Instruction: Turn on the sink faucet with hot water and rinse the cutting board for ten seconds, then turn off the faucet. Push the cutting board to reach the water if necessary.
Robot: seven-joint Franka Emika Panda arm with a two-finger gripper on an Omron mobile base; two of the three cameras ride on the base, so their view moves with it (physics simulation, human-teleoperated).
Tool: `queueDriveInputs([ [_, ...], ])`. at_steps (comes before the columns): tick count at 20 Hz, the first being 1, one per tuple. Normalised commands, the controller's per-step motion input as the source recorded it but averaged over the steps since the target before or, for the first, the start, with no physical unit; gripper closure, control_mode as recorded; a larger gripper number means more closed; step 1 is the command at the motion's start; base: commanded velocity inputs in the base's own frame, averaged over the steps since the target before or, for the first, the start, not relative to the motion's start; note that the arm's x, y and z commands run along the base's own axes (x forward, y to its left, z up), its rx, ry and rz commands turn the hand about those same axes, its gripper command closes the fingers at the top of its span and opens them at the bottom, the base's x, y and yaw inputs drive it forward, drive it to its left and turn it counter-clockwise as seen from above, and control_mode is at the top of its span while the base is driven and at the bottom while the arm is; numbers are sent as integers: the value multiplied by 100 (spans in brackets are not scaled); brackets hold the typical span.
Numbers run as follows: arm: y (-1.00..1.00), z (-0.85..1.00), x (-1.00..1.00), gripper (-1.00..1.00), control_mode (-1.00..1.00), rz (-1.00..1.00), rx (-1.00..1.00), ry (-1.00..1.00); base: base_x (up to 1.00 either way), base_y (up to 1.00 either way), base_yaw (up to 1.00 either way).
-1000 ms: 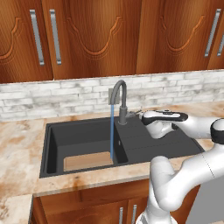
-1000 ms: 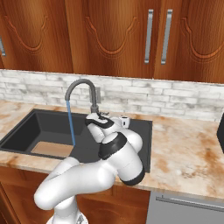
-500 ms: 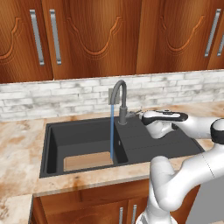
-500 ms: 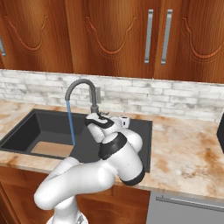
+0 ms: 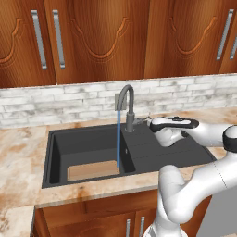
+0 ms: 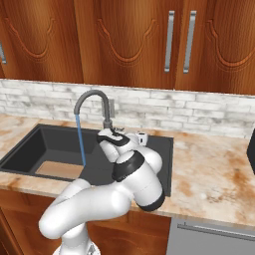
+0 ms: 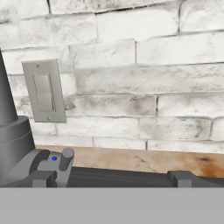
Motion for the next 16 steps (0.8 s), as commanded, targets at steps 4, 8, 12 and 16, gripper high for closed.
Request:
queueDriveInputs([
  [4,0,0,0,-100,-100,0,0,0,0,0,0],
  [8,0,0,0,-100,-100,0,0,0,0,0,0],
  [12,0,0,0,-100,-100,0,0,0,0,0,0],
  [16,0,0,0,-100,-100,0,0,0,0,0,0],
])
